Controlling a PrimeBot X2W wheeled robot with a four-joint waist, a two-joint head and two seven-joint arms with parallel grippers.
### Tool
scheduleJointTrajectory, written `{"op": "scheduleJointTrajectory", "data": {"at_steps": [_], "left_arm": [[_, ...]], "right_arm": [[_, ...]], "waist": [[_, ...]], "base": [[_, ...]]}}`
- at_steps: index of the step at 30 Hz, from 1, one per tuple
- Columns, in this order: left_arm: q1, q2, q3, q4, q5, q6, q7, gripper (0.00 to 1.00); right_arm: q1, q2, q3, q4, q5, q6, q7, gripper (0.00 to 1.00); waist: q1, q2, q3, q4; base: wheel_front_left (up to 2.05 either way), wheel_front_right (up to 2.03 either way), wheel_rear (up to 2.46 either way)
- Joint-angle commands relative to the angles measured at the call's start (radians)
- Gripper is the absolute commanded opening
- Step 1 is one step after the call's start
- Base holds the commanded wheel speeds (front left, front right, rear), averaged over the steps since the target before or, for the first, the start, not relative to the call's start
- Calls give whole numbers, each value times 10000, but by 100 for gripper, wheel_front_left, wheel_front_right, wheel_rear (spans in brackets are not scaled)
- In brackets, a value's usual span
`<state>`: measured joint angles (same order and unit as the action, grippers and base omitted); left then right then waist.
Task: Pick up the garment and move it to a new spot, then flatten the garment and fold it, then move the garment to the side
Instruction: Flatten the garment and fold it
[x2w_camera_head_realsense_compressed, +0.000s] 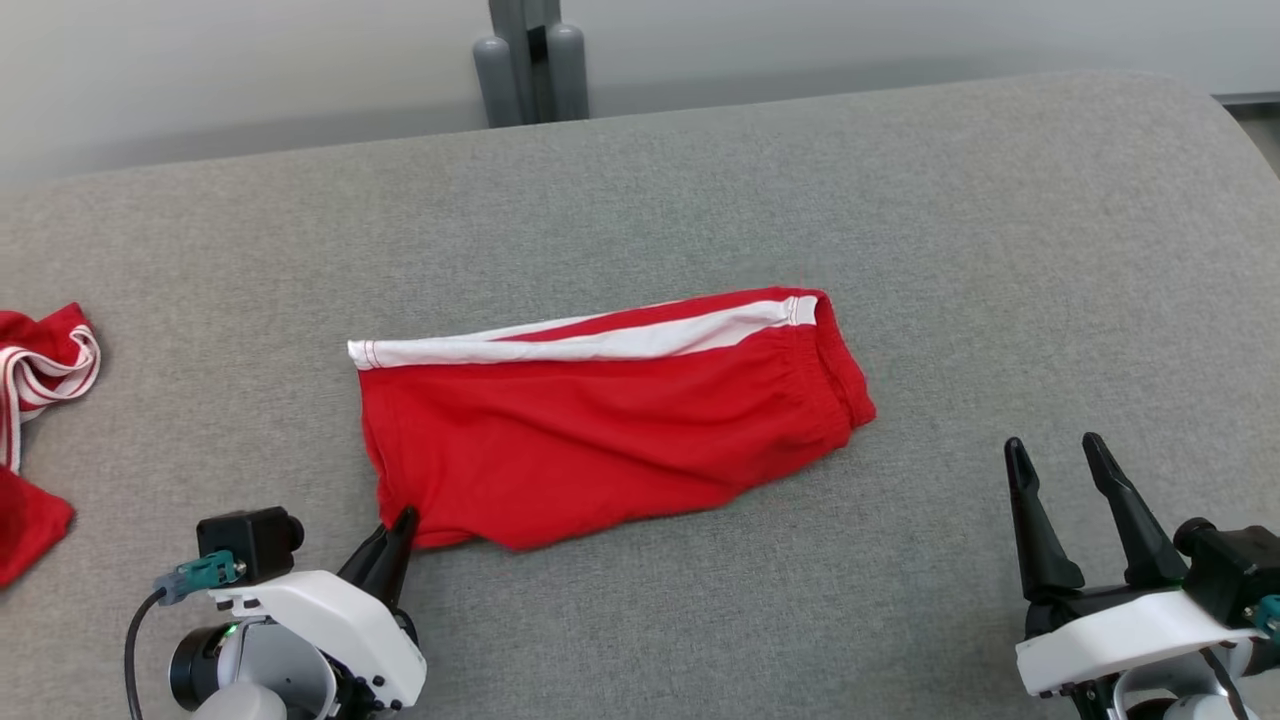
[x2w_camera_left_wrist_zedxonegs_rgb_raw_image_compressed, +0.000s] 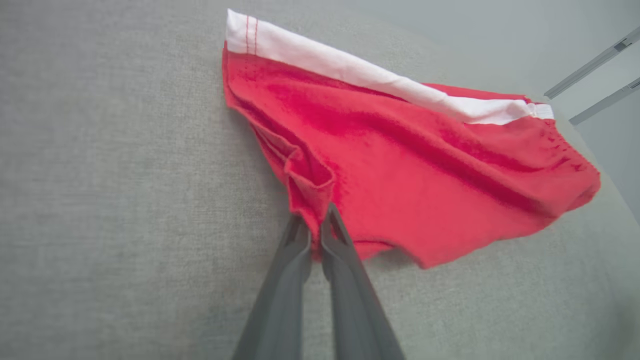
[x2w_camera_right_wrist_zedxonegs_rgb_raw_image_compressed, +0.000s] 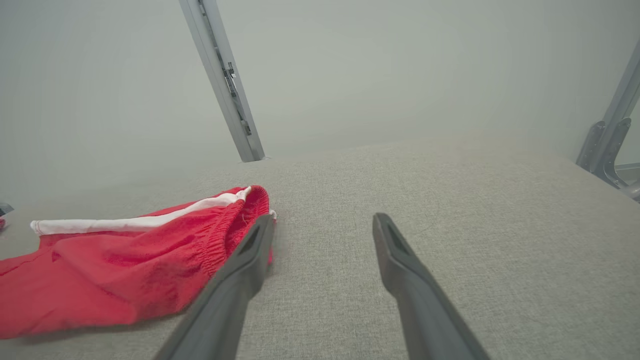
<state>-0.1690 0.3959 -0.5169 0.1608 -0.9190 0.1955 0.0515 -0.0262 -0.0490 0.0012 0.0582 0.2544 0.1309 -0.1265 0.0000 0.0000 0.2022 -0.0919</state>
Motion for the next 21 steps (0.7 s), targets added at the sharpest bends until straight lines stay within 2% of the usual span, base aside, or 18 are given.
{"op": "scheduleJointTrajectory", "data": {"at_steps": [1,3,5,14,21], "left_arm": [[104,100,68,-79,-56,105,28,0],[181,93,23,-107,-122,139,143,2],[182,122,36,-56,-105,230,139,100],[377,207,624,-303,261,620,-1090,100],[-152,309,1320,-1227,1091,670,-2788,100]], "right_arm": [[69,-41,5,-49,4,-3,105,100],[84,-43,31,-51,-1,-3,156,100],[86,-41,66,-53,-5,-3,214,100],[8,-43,-18,-106,-131,-3,234,100],[-221,-41,-70,-209,-344,-3,241,100]], "waist": [[0,0,-127,115],[0,0,-196,126],[0,0,-255,117],[0,0,-625,126],[0,0,-1076,352]], "base": [[0,0,0],[0,0,0],[0,0,0],[0,0,0],[0,0,0]]}}
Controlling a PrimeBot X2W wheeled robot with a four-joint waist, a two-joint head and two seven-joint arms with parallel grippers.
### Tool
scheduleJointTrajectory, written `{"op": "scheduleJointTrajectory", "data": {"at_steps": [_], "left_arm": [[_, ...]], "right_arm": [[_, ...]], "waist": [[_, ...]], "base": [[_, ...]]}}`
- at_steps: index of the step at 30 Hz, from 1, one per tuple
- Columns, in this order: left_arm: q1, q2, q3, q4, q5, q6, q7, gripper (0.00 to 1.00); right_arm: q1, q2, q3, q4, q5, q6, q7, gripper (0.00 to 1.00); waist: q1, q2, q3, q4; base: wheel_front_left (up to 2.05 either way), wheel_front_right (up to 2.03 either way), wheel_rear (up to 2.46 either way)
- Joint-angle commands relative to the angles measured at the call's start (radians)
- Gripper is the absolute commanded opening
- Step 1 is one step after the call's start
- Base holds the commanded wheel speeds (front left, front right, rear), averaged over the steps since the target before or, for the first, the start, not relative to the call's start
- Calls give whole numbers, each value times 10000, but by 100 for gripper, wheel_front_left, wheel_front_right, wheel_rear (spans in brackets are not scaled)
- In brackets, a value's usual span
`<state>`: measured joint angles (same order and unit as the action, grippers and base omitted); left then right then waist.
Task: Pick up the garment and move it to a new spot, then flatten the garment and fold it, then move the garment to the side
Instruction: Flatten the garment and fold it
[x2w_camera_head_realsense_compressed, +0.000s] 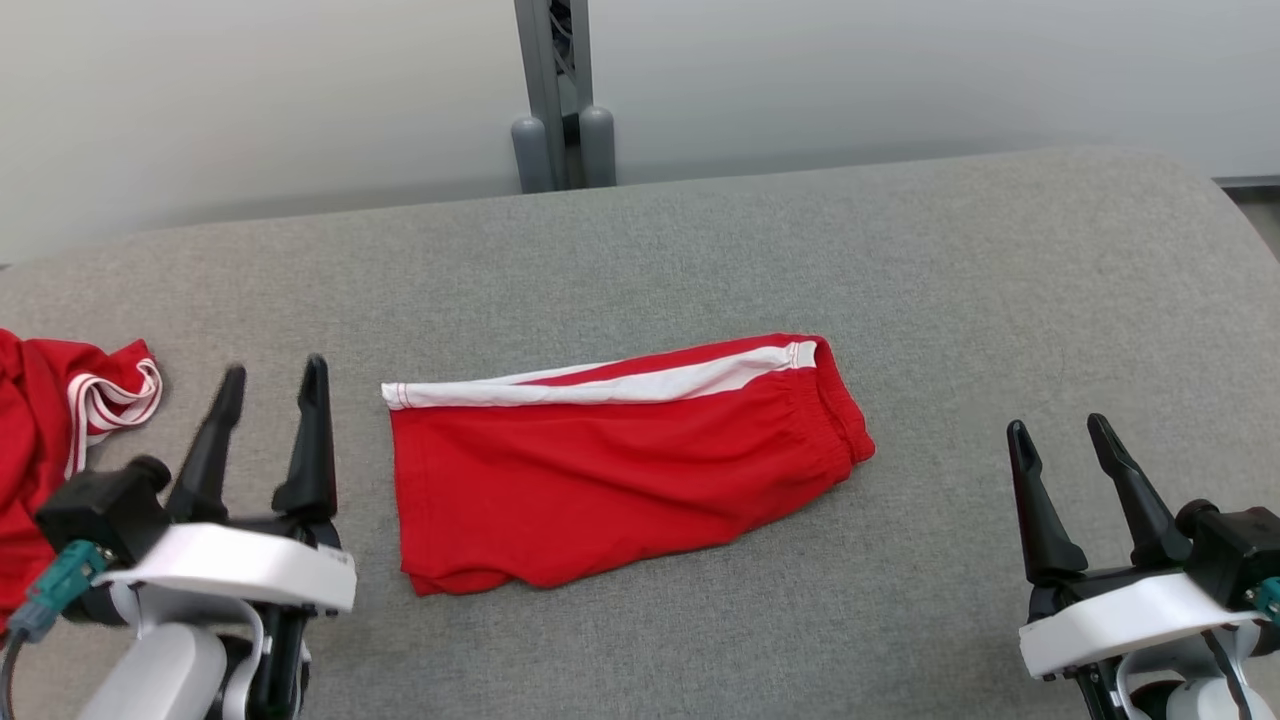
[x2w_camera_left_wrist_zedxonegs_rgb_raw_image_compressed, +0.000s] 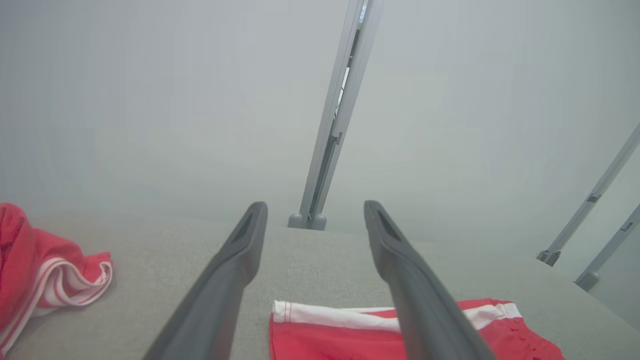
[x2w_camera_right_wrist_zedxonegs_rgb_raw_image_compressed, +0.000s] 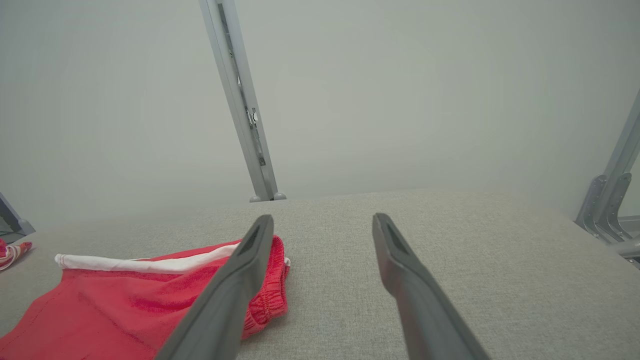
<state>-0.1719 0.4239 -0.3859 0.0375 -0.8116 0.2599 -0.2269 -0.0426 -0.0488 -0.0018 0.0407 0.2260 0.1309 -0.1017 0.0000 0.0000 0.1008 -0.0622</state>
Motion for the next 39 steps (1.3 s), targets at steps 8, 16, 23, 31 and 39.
{"op": "scheduleJointTrajectory", "data": {"at_steps": [8,16,23,31,39], "left_arm": [[-152,-75,697,-523,1506,-11,-364,100],[1157,-376,1676,-1011,2745,-506,-357,100],[2299,-639,2056,-948,3288,-482,-359,100],[2583,-587,1757,-744,3311,-578,-126,100],[2348,-706,1683,-642,3185,-641,-101,100]], "right_arm": [[-212,-45,35,206,-291,-3,1,100],[228,-42,84,271,-413,-3,18,100],[625,-45,34,254,-394,-3,24,100],[818,-45,-73,203,-399,-3,130,100],[861,-45,-170,171,-390,-3,198,100]], "waist": [[0,0,-660,201],[0,0,-955,172],[0,0,-1125,170],[0,0,-1178,310],[0,0,-1135,478]], "base": [[0,0,0],[0,0,0],[0,0,0],[0,0,0],[0,0,0]]}}
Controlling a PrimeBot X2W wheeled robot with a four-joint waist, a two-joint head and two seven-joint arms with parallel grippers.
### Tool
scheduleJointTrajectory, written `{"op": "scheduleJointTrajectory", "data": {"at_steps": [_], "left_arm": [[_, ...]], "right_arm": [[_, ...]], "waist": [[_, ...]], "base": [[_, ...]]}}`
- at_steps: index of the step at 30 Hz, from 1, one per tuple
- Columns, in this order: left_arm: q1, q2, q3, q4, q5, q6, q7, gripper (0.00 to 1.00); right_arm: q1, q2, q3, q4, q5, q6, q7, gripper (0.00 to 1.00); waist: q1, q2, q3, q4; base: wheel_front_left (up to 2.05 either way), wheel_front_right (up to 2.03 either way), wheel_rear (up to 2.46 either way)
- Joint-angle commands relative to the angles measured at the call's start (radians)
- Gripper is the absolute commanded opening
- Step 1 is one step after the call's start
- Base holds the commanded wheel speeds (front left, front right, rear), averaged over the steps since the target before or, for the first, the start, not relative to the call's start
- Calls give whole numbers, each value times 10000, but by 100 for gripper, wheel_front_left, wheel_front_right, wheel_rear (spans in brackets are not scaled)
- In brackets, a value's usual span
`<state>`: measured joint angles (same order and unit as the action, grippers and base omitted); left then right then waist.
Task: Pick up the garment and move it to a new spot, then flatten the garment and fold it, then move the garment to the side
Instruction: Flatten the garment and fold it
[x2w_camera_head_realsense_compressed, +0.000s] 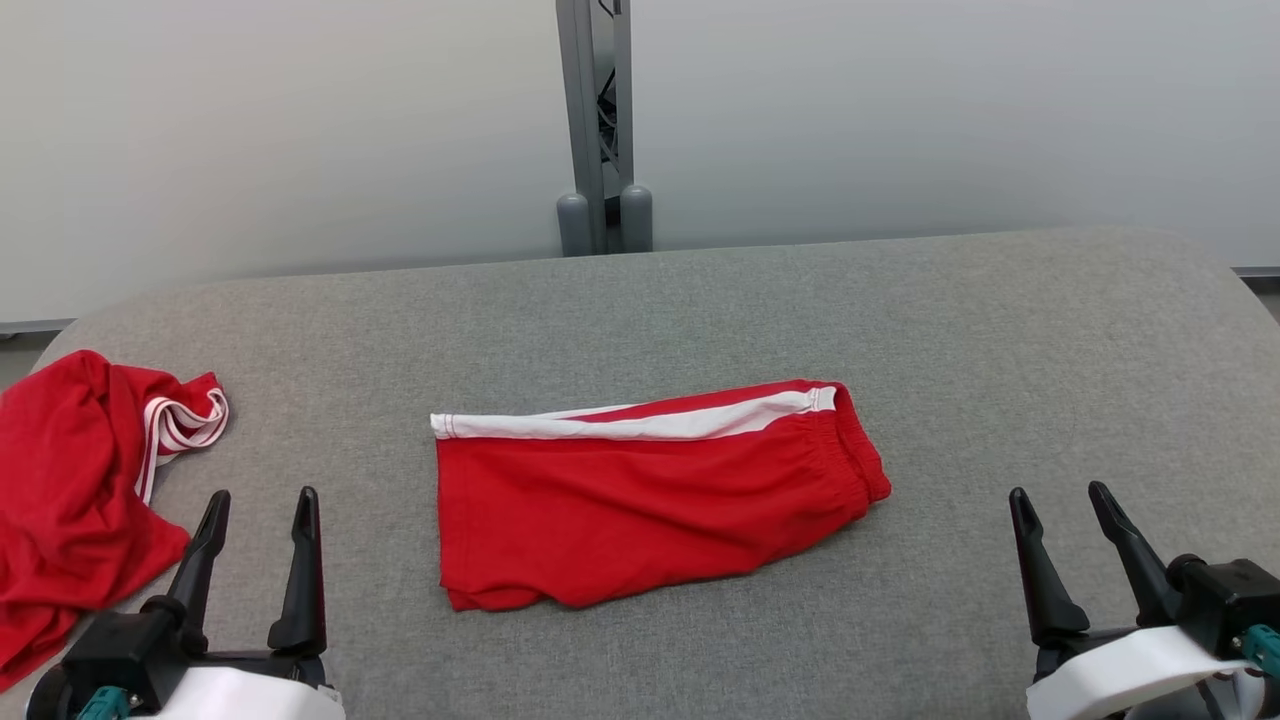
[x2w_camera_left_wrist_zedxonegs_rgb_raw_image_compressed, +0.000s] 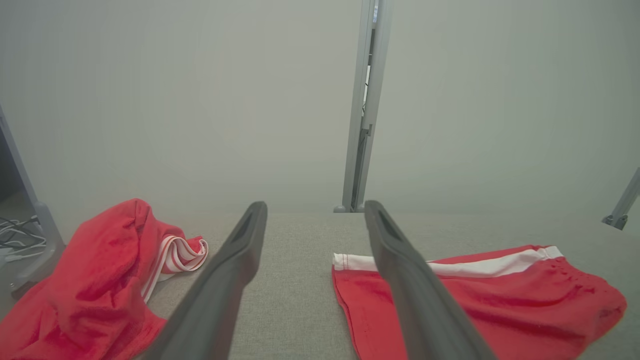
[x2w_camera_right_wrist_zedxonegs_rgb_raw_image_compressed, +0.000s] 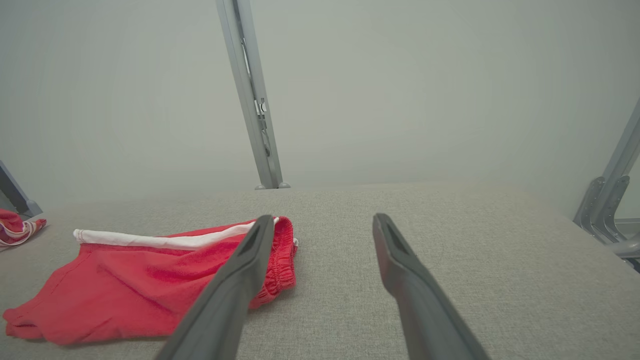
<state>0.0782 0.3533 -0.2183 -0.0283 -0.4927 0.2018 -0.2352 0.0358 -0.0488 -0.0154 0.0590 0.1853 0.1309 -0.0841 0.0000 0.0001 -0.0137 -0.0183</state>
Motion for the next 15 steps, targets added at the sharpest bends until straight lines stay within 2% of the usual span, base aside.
{"op": "scheduleJointTrajectory", "data": {"at_steps": [1,7,15], "left_arm": [[-195,-7,2,44,-22,-60,-23,100],[-579,-86,-124,206,-30,-181,-48,100],[-1238,-251,-425,410,32,-422,-24,100]], "right_arm": [[70,-45,-57,-7,9,-3,57,100],[-345,-42,-97,553,55,-3,271,100],[-1585,-45,111,2962,268,-3,-97,100]], "waist": [[0,-1,21,87],[0,-1,121,611],[0,-1,573,1581]], "base": [[0,0,0],[0,0,0],[0,0,0]]}}
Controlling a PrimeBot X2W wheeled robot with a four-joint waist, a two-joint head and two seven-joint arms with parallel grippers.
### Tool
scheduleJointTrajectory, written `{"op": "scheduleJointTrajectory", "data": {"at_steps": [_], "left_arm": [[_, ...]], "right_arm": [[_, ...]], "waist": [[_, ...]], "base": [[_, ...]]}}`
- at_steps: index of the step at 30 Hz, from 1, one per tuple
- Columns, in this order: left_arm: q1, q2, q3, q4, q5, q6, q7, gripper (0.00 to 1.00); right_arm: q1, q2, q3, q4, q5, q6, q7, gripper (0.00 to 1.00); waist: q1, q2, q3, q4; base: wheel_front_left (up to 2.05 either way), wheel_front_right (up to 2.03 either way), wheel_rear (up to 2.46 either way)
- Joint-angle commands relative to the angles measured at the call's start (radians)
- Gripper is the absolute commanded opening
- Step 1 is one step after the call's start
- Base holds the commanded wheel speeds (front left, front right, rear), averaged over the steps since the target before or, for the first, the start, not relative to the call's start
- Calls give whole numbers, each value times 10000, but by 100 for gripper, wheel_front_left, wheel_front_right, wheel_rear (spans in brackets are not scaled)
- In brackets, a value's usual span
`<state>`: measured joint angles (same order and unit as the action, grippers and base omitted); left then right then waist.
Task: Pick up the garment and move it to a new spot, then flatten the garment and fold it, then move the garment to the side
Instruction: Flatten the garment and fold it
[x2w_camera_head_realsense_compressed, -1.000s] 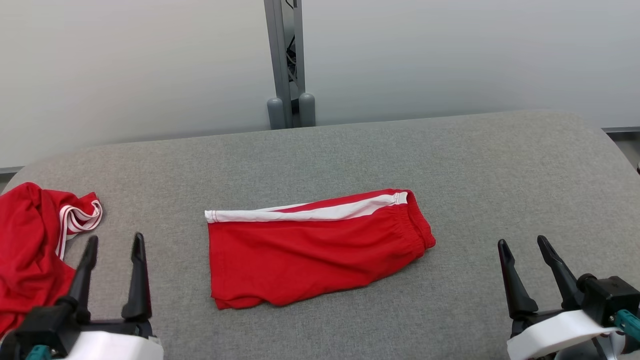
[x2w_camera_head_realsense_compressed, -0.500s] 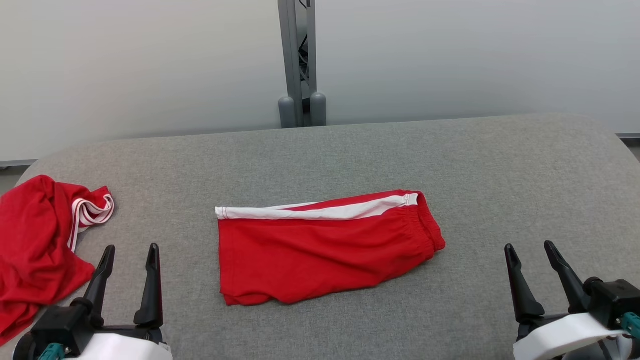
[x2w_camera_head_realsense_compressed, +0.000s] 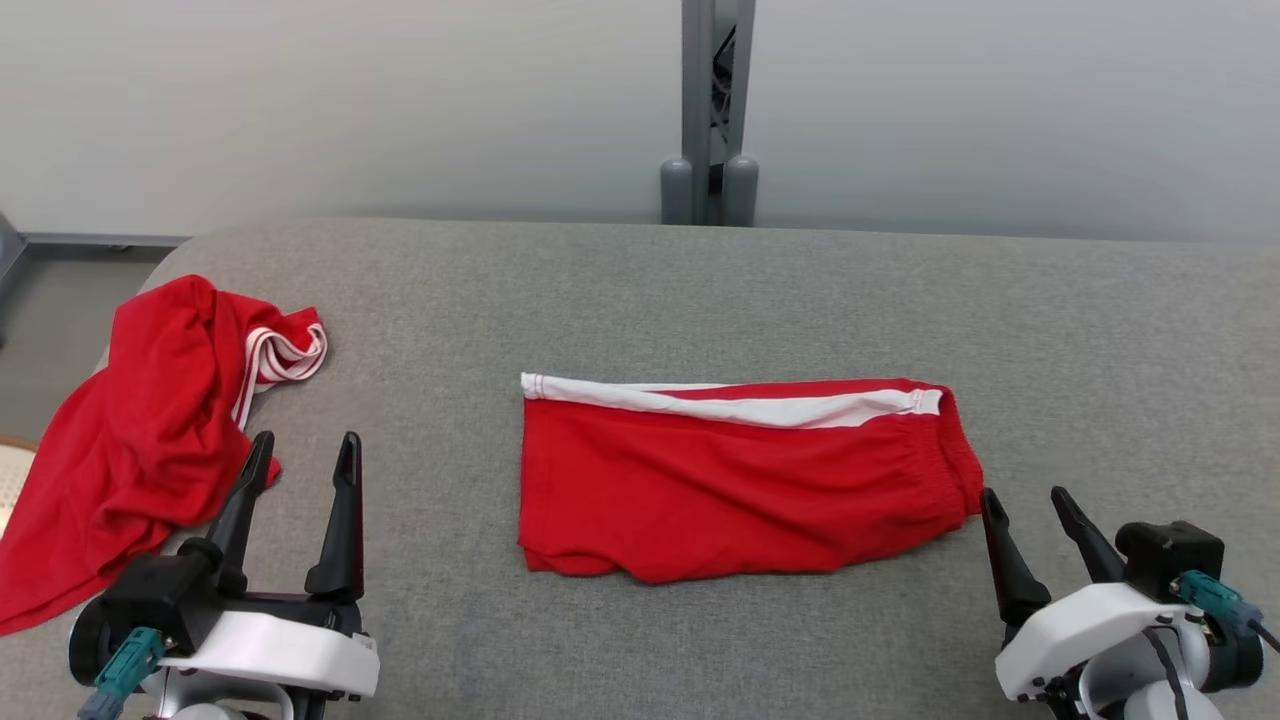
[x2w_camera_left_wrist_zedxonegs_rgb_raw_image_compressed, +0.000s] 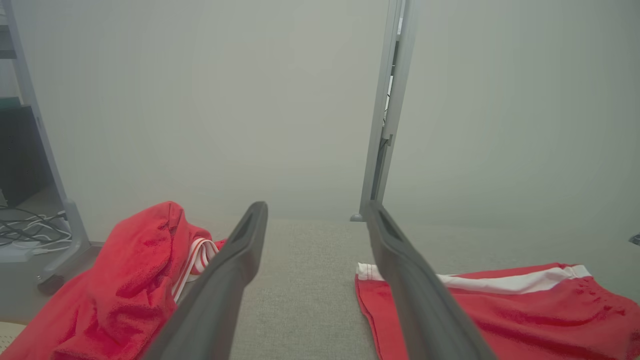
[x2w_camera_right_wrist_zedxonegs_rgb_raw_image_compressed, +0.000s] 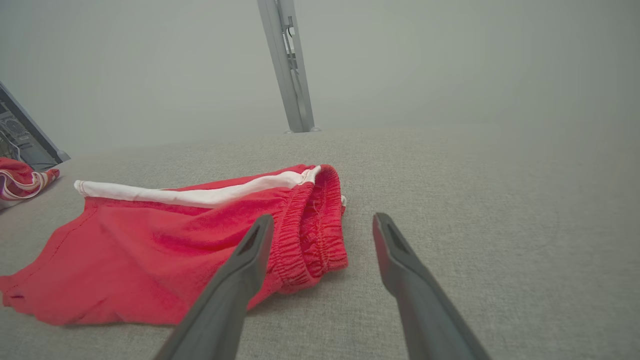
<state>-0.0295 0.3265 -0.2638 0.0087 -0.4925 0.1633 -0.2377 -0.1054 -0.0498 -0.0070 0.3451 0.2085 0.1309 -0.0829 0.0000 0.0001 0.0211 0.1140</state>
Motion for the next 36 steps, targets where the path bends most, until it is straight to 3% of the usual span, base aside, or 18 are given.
{"op": "scheduleJointTrajectory", "data": {"at_steps": [1,11,16,17,18,19,26,36], "left_arm": [[-266,-9,-3,80,31,-73,-12,100],[-1022,-192,-199,470,98,-414,-125,100],[-1221,-283,-186,691,98,-566,-184,100],[-1264,-303,-170,728,105,-572,-196,100],[-1287,-318,-151,763,103,-586,-202,100],[-1294,-335,-142,799,107,-608,-211,100],[-1347,-402,-60,941,176,-711,-236,100],[-1155,-461,116,957,276,-800,-260,100]], "right_arm": [[-390,-41,50,451,95,-3,-188,100],[-2471,-74,93,4015,332,-3,-805,100],[-3034,-54,331,5211,813,-3,-1083,100],[-3106,-41,416,5386,960,-3,-1104,47],[-3156,-32,476,5512,1191,-3,-1181,4],[-3203,-31,548,5618,1395,-3,-1236,0],[-3151,-85,881,5698,2339,-14,-1641,0],[-2301,-954,243,5125,2838,-14,-1842,0]], "waist": [[0,-1,311,346],[0,-1,1230,786],[0,-1,1426,772],[0,-1,1448,754],[0,-1,1465,719],[0,-1,1472,682],[0,-1,1439,379],[0,-1,1281,-138]], "base": [[0,0,0],[0,0,0],[0,0,0],[0,0,0],[0,0,0],[0,0,0],[0,0,0],[0,0,0]]}}
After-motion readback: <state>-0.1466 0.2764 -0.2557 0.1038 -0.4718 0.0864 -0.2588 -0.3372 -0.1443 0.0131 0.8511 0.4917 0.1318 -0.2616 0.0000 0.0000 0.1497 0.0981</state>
